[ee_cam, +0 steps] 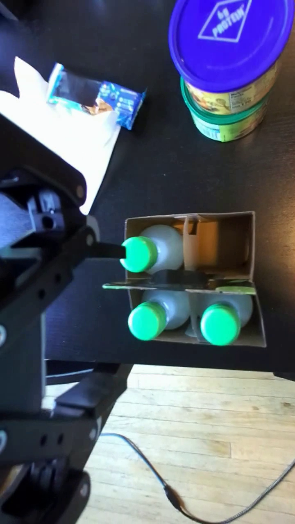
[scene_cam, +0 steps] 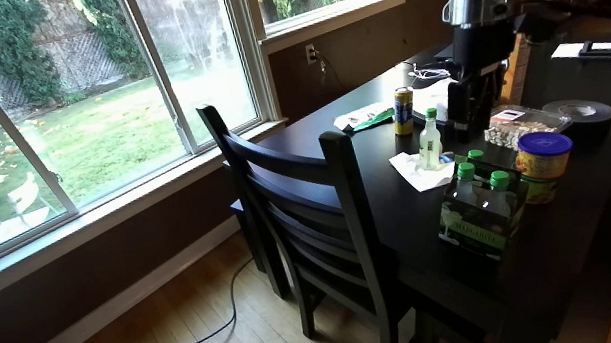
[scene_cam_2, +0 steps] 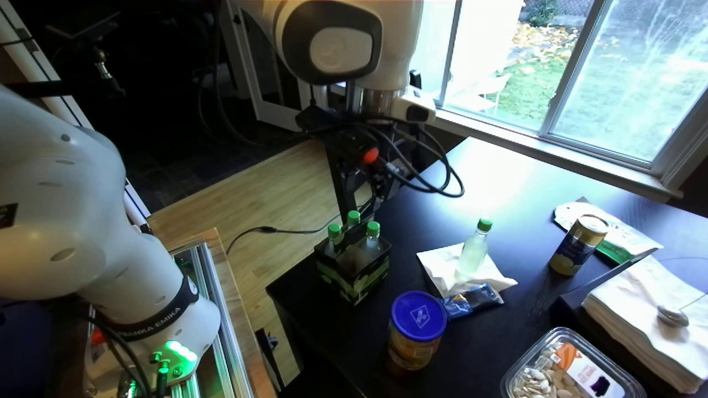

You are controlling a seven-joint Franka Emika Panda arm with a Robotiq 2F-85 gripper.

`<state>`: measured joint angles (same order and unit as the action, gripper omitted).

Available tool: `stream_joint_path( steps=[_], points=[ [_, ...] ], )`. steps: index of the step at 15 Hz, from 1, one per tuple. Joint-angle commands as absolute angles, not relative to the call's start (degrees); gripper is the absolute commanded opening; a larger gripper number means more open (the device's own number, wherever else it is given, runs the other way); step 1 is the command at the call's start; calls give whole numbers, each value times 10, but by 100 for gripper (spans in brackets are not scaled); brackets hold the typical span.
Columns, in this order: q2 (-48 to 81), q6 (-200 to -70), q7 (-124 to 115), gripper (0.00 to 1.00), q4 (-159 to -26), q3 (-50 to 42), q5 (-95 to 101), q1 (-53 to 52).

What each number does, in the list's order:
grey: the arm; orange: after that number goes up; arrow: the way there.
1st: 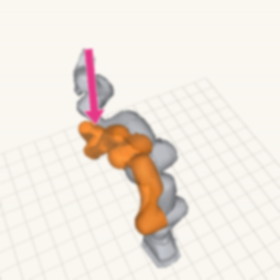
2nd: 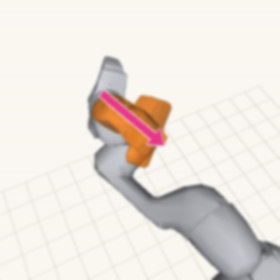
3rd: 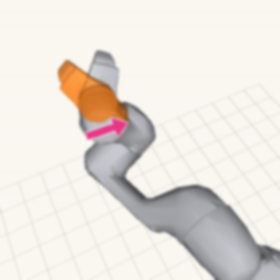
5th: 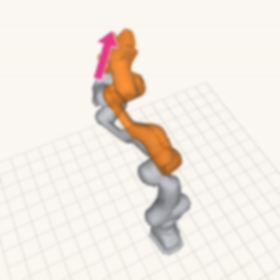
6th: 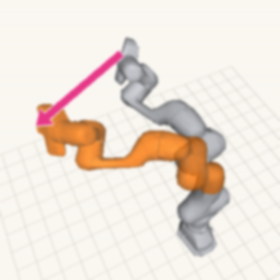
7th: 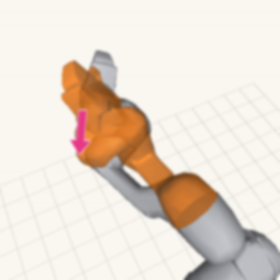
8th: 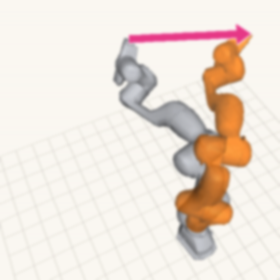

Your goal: Move the box on the left backwards

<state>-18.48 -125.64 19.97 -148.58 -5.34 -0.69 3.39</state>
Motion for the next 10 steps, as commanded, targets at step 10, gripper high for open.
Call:
stream_joint_path(
  steps=[10],
  points=[
    [-146, -1229, 55, 100, -1268, -53, 41, 54]
  ],
)
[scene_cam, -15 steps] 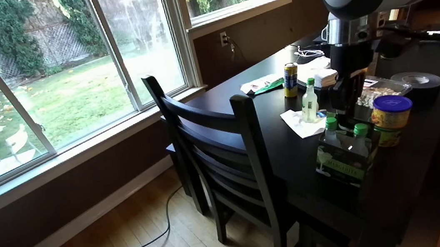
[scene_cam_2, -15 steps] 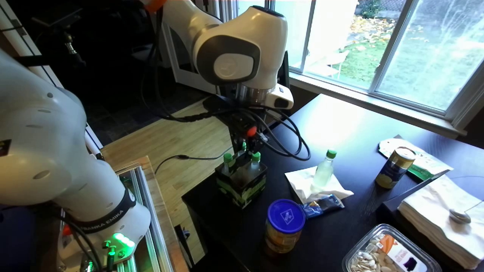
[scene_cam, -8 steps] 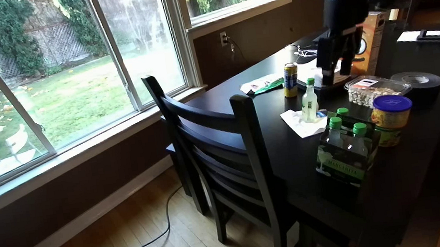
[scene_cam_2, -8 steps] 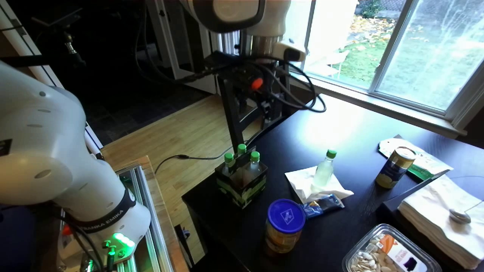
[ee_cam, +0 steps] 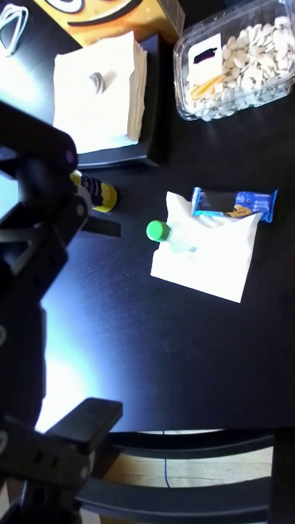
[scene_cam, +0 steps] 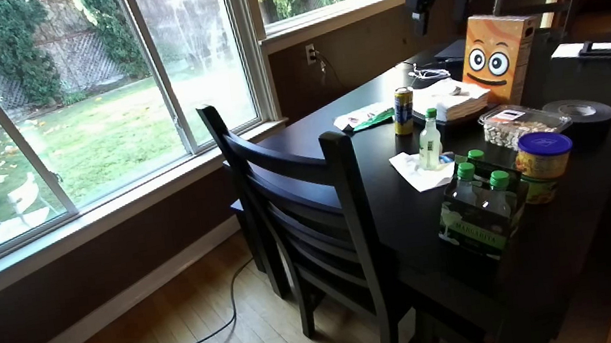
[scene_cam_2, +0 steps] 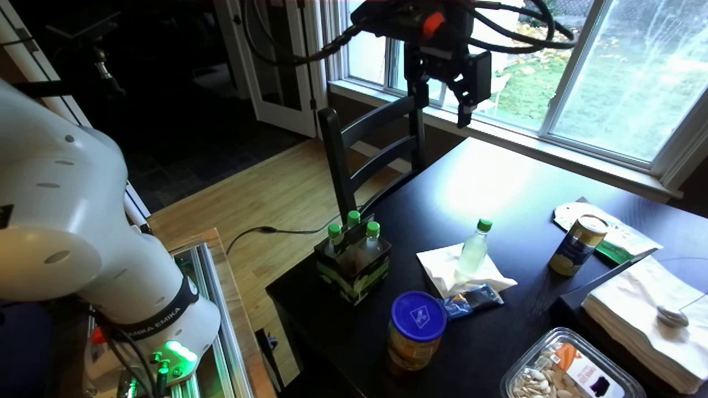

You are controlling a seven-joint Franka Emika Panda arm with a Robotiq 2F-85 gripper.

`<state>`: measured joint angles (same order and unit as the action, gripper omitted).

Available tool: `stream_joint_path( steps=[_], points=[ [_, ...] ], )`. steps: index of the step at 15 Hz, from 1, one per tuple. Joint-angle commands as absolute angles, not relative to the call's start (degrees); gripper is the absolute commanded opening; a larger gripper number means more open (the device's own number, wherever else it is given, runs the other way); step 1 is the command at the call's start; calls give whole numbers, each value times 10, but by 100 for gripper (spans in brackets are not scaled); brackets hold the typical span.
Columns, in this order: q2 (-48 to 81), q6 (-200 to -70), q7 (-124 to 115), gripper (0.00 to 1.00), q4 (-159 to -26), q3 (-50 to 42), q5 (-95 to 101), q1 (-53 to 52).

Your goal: Move the box on the left backwards

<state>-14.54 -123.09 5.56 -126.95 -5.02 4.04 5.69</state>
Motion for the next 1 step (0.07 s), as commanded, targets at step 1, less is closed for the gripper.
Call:
stream_joint_path(
  steps=[1],
  points=[
    [-137, -1231, 54, 100, -1264, -53, 41, 55]
  ],
)
